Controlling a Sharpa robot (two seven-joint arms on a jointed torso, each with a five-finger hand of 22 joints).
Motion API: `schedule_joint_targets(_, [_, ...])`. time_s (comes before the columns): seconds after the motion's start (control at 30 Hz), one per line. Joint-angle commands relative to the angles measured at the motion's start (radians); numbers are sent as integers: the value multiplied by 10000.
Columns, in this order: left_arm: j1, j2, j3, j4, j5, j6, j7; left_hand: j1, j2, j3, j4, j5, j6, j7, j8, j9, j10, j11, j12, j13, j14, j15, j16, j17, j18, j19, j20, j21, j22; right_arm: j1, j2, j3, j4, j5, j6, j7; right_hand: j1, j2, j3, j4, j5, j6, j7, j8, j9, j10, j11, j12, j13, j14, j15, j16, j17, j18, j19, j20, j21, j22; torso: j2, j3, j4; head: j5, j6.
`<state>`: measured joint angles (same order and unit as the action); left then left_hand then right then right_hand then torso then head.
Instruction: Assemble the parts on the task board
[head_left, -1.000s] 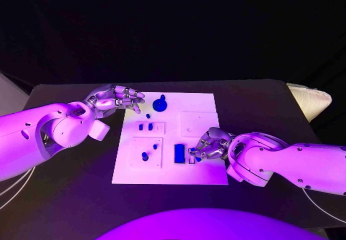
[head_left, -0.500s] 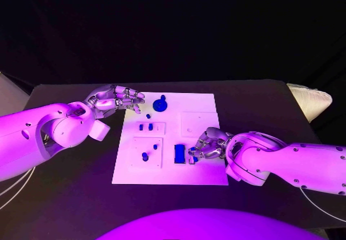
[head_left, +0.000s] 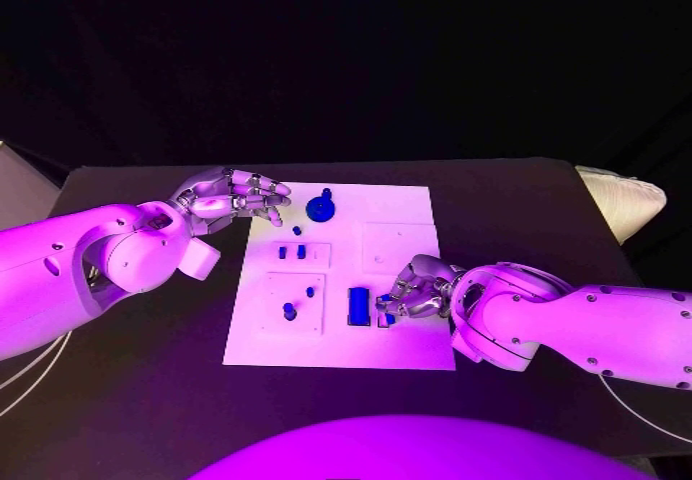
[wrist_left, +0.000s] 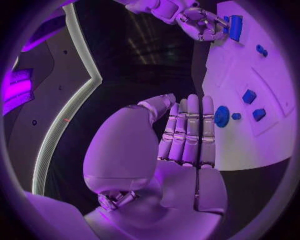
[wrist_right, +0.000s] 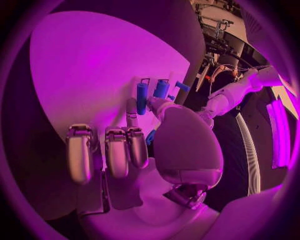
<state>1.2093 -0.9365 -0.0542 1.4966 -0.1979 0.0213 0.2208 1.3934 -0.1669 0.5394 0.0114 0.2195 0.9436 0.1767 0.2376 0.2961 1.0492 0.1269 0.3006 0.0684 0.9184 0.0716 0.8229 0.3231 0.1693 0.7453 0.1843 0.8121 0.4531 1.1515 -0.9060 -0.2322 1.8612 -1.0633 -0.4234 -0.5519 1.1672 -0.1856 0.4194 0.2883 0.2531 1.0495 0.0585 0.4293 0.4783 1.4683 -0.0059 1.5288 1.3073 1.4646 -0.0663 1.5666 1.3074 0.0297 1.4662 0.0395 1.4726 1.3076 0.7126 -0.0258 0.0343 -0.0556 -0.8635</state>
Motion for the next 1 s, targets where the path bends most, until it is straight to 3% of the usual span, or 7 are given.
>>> schedule_joint_targets(0.03, [-1,5,5,31,62,202,18,-45,45,-10,65,2,1,71,-48,12,42,31,-40,17,-35,54,-65,8,112,39,-4,-43,-14,-22,20,-9,88,71,325,49,-42,37,-65,-20,-42,101,-20,71,13,852,-86,53,2448,1062,-79,42,2634,-127,829,-54,81,2409,5,6,-7,9,-3])
schedule_joint_targets(0.57, [-1,0,5,24,62,215,-2,-69,55,-11,98,4,-3,70,-51,14,40,32,-53,17,-39,58,-67,15,112,44,1,-70,-31,-42,-30,-8,203,-40,-30,54,-124,57,-122,-2,-55,135,-40,120,25,874,-108,97,2471,1062,-102,42,2634,-137,842,-75,136,2422,8,10,-4,20,-2])
schedule_joint_targets(0.8, [-1,-3,5,21,59,210,-9,-69,55,-11,98,4,-3,70,-51,14,40,32,-53,17,-39,58,-67,15,112,44,1,-70,-31,-43,-33,-8,209,-72,-183,84,-826,-37,-596,34,-406,98,-23,184,3,874,-96,90,2471,1062,-100,42,2634,-128,829,-91,85,2409,3,7,-7,29,-2])
schedule_joint_targets(0.87, [-1,-2,5,20,57,210,-11,-69,55,-11,98,4,-3,70,-51,14,40,32,-53,17,-39,58,-67,15,112,44,1,-70,-31,-43,-33,-8,211,-71,-193,94,-1049,-41,-782,24,-41,92,-36,212,-4,873,-106,88,2471,1062,-107,42,2634,-129,830,-95,92,2410,4,7,-6,31,-4])
schedule_joint_targets(1.0, [-1,-2,4,15,53,211,-13,-69,55,-11,98,4,-3,70,-51,14,40,32,-53,17,-39,58,-67,15,112,44,1,-70,-31,-43,-36,-8,219,-65,-172,108,-1223,-57,-970,36,4,82,-40,236,-11,876,-109,91,2474,1062,-111,42,2634,-128,828,-99,87,2408,1,6,-4,34,-4])
